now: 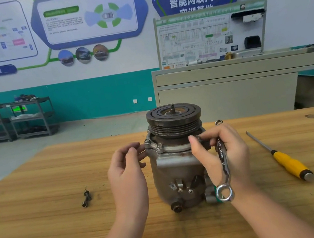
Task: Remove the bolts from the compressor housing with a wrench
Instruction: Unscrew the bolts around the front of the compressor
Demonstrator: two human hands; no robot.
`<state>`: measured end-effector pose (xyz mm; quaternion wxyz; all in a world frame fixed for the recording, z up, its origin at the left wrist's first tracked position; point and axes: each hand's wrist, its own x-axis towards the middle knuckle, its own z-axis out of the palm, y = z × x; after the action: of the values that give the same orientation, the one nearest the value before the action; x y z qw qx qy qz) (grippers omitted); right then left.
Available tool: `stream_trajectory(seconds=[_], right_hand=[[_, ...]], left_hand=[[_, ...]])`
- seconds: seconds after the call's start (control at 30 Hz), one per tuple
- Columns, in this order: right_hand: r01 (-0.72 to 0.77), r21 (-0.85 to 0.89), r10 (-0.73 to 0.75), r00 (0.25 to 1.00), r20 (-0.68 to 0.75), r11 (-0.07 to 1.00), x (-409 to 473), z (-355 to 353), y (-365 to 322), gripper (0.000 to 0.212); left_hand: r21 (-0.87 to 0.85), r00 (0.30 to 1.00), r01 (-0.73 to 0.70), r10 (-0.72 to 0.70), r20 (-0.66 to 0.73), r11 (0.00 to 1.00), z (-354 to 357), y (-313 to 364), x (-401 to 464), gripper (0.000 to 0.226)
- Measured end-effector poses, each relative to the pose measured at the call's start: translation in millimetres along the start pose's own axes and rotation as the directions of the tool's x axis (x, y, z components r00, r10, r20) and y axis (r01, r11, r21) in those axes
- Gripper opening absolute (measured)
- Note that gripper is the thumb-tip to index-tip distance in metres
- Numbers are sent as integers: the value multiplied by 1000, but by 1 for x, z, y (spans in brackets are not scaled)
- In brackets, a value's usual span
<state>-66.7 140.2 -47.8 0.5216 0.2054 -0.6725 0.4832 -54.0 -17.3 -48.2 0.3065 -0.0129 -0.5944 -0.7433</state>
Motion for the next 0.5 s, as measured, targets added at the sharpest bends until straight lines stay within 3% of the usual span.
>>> stream_trajectory(seconds=[0.1,0.23,0.43,0.5], right_hand=[[39,47,-40,999,22,998,-1,-2,1,8],[-72,65,70,997,32,995,-2,-2,2,15],[21,61,-23,999,35,998,-3,0,2,7],[-19,81,15,999,43,997,-4,0,2,7]], left_hand=[[14,1000,0,0,3,1000,0,0,-1,22],[20,1000,-2,2,3,1000,0,-1,0,21],[14,1000,-5,5,3,1000,0,-3,1,21],[13,1000,-7,7,2,1000,0,-3,1,21]])
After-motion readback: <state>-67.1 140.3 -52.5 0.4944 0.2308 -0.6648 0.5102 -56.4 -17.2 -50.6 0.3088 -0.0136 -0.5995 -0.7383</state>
